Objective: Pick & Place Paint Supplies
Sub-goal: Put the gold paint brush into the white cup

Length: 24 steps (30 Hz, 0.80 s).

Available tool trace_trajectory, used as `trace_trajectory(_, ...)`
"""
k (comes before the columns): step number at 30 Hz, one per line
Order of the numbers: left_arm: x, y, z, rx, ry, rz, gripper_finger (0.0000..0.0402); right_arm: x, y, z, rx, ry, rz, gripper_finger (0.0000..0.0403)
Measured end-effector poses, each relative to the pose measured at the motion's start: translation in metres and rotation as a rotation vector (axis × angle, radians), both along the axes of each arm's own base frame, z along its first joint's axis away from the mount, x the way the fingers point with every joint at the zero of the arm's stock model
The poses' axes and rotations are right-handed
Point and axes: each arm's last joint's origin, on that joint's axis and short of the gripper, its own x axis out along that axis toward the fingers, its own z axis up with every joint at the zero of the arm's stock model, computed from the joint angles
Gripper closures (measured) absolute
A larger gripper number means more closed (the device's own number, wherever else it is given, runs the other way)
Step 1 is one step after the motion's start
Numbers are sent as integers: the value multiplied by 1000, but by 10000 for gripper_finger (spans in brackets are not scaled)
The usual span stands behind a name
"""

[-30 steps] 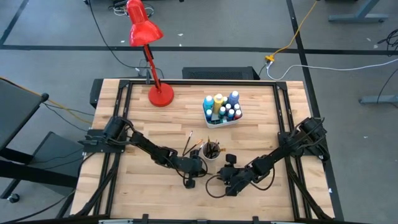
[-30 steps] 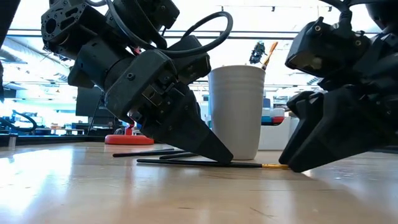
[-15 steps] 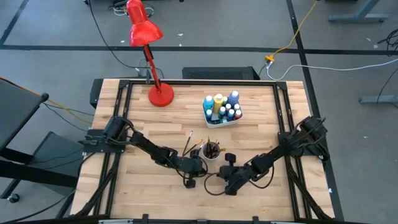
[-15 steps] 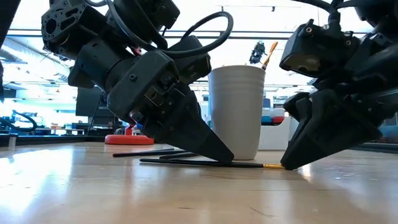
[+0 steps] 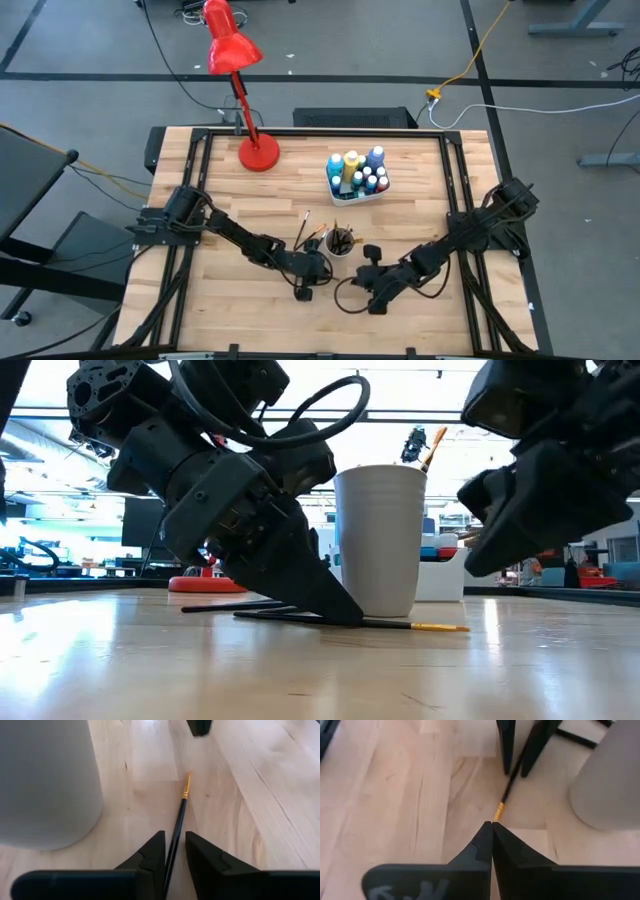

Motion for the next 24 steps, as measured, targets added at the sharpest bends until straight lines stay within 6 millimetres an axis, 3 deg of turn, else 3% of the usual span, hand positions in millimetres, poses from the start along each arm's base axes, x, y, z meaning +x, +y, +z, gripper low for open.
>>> trace_trajectory(5,0,0,0,-25,4,16,313,8,3,-9,32,-58,-56,346)
trace_trajectory(13,0,0,1,-27,7,19,318,11,11,-26,-58,-157,-175,253)
trace_trajectory(17,0,0,1,-37,8,26,319,11,14,-41,-63,-170,-226,248)
trace_trajectory(24,0,0,1,-42,2,38,319,17,20,-74,-44,-256,-293,276)
